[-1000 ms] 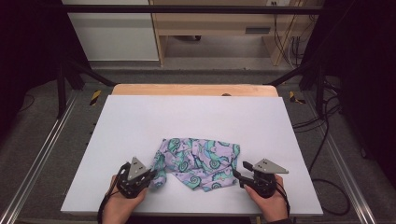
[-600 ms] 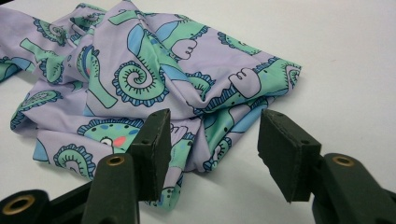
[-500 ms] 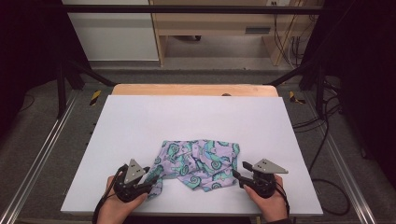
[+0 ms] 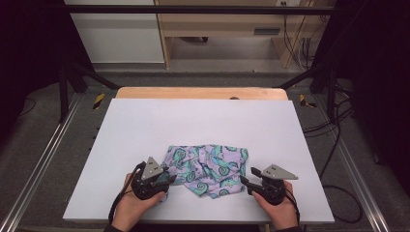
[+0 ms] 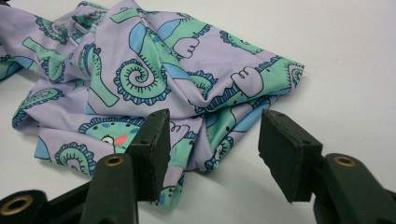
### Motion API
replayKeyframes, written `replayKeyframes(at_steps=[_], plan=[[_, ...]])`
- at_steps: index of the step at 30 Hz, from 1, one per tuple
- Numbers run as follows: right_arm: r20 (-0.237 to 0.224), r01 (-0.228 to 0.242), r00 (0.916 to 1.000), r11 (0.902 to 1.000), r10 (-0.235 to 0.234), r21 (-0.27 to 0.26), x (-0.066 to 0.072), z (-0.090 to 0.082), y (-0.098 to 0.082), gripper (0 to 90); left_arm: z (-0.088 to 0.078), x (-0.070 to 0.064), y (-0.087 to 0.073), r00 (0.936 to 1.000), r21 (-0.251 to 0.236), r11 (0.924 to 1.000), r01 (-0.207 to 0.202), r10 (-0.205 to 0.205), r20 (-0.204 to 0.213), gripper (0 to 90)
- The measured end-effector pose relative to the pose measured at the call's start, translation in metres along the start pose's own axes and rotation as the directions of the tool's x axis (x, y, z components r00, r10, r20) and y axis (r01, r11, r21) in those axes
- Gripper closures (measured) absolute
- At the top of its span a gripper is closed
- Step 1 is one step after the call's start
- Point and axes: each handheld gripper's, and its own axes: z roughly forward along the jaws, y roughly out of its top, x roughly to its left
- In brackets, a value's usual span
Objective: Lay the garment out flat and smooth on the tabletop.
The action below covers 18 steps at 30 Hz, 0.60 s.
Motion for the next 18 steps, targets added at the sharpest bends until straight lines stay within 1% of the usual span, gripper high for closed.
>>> replayKeyframes(at_steps=[1, 2, 3, 4, 5, 6, 7, 8, 10, 11, 12, 13, 14, 16, 18], plan=[[0.000, 0.000, 1.0000, 1.0000, 0.000, 0.000, 0.000, 0.000, 0.000, 43.9, 0.000, 0.000, 0.000, 1.0000, 0.000, 1.0000, 0.000, 0.000, 0.000, 60.5], [0.001, 0.001, 1.0000, 1.0000, -0.001, -0.001, 0.001, 0.000, 0.000, 43.8, 0.003, -0.002, 0.000, 1.0000, 0.027, 0.9996, 0.004, -0.004, 0.009, 61.1], [0.001, 0.001, 1.0000, 1.0000, -0.001, -0.001, 0.001, 0.000, 0.000, 43.8, 0.003, -0.002, 0.000, 1.0000, 0.027, 0.9996, 0.004, -0.004, 0.009, 62.1], [0.001, 0.002, 1.0000, 1.0000, -0.002, -0.002, 0.000, 0.000, 0.000, 43.8, 0.005, -0.004, -0.001, 0.9996, 0.052, 0.9986, 0.003, -0.004, 0.027, 64.4], [0.001, 0.002, 1.0000, 1.0000, -0.002, -0.002, 0.000, 0.000, 0.000, 43.8, 0.005, -0.004, -0.001, 0.9996, 0.052, 0.9986, 0.003, -0.004, 0.027, 65.4], [0.002, -0.001, 1.0000, 1.0000, 0.001, -0.004, 0.000, -0.001, 0.000, 43.8, 0.008, -0.006, -0.003, 0.9992, 0.084, 0.9964, -0.006, 0.003, 0.041, 65.8], [0.002, -0.001, 1.0000, 1.0000, 0.001, -0.004, 0.000, -0.001, 0.000, 43.8, 0.008, -0.006, -0.003, 0.9992, 0.084, 0.9964, -0.006, 0.003, 0.041, 66.2], [0.002, -0.001, 1.0000, 1.0000, 0.001, -0.003, 0.000, -0.001, 0.000, 43.8, 0.011, -0.007, -0.004, 0.9985, 0.113, 0.9935, -0.014, 0.008, 0.054, 66.2], [0.001, 0.001, 1.0000, 1.0000, -0.001, -0.003, 0.000, 0.000, 0.000, 43.8, 0.013, -0.007, -0.005, 0.9988, 0.125, 0.9921, -0.014, 0.008, 0.047, 65.7], [0.001, 0.001, 1.0000, 1.0000, -0.001, -0.003, 0.000, 0.000, 0.000, 43.8, 0.014, -0.006, -0.005, 0.9994, 0.126, 0.9920, -0.013, 0.009, 0.032, 64.7], [0.002, 0.001, 1.0000, 1.0000, -0.001, -0.003, 0.001, -0.001, 0.000, 43.7, 0.014, -0.006, -0.005, 0.9994, 0.126, 0.9920, -0.013, 0.009, 0.032, 63.7], [0.002, 0.001, 1.0000, 1.0000, -0.001, -0.004, 0.000, -0.001, 0.000, 43.7, 0.014, -0.005, -0.004, 0.9999, 0.116, 0.9933, -0.007, 0.006, 0.009, 61.7], [0.002, 0.001, 1.0000, 1.0000, -0.001, -0.004, 0.000, -0.001, 0.000, 43.7, 0.014, -0.004, -0.004, 1.0000, 0.108, 0.9942, 0.000, 0.000, -0.004, 61.7], [0.002, -0.002, 1.0000, 1.0000, 0.002, -0.004, 0.000, -0.001, 0.000, 43.7, 0.014, -0.001, -0.004, 0.9999, 0.106, 0.9943, 0.014, -0.013, -0.009, 60.0], [0.001, -0.002, 1.0000, 1.0000, 0.002, -0.003, 0.000, 0.000, 0.000, 43.7, 0.017, 0.000, -0.004, 0.9998, 0.118, 0.9928, 0.020, -0.020, -0.005, 58.8]])
